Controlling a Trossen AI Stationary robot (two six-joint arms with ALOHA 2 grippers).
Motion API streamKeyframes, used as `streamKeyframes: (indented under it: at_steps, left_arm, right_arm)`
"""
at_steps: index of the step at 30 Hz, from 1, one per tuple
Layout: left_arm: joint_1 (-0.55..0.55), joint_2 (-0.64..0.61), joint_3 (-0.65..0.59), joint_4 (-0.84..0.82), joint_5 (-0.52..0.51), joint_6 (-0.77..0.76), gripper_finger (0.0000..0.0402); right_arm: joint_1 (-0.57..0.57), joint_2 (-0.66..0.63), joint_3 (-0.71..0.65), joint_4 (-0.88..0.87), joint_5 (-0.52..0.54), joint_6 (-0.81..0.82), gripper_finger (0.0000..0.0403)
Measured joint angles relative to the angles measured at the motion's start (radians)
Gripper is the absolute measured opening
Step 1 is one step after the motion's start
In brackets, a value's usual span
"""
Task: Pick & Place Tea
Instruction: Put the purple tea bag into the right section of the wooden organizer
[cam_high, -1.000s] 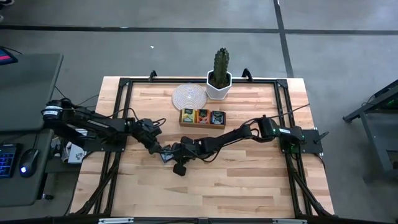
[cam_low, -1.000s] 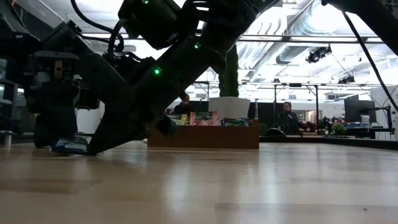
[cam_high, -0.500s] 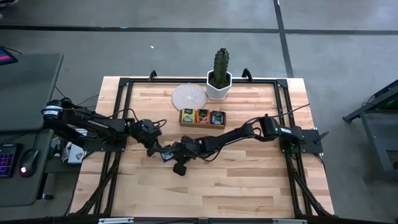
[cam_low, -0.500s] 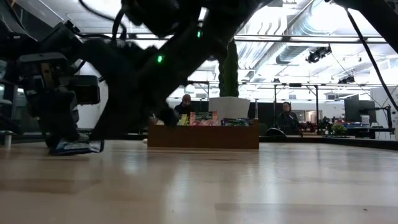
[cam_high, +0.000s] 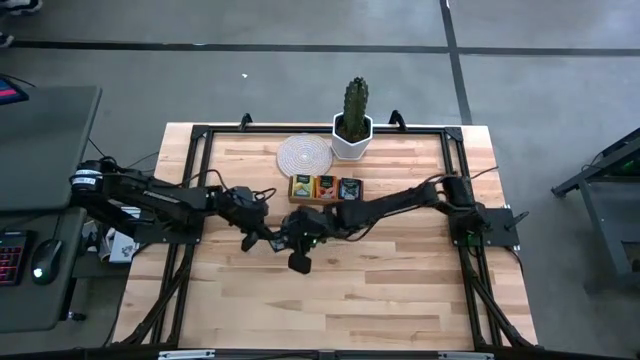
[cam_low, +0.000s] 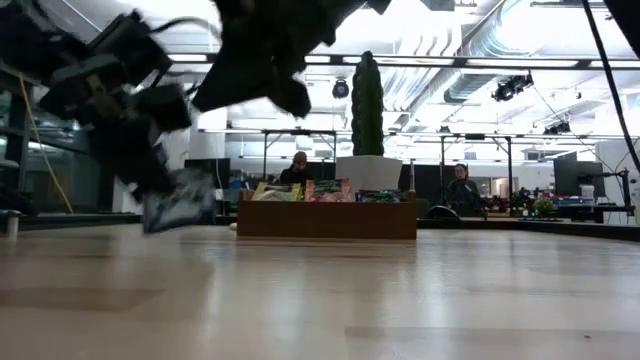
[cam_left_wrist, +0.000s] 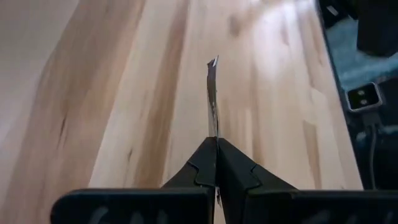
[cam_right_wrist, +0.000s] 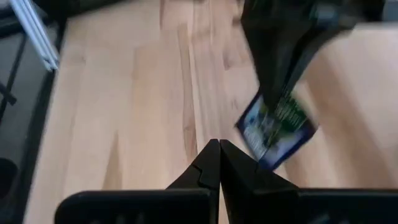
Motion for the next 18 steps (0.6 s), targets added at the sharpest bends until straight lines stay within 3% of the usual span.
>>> streamKeyframes:
  at_steps: [4, 8, 12, 18]
  left_arm:
    - [-0.005, -0.001, 0.133, -0.178, 0.009, 0.135, 0.0000]
    - [-0.035, 0.000, 0.277, -0.436, -0.058, 0.292, 0.0000]
    - [-0.075, -0.001, 0.392, -0.628, -0.166, 0.406, 0.0000]
    - [-0.099, -0.001, 0.472, -0.676, -0.253, 0.443, 0.0000]
  right_arm:
    - [-0.026, -0.050, 0.001, -0.048, 0.020, -0.010, 0.0009]
    - [-0.054, -0.073, 0.001, -0.097, 0.003, -0.029, 0.0039]
    - [-0.075, -0.080, 0.001, -0.099, -0.054, -0.026, 0.0092]
    - [-0.081, -0.080, 0.001, -0.073, -0.075, -0.050, 0.0189]
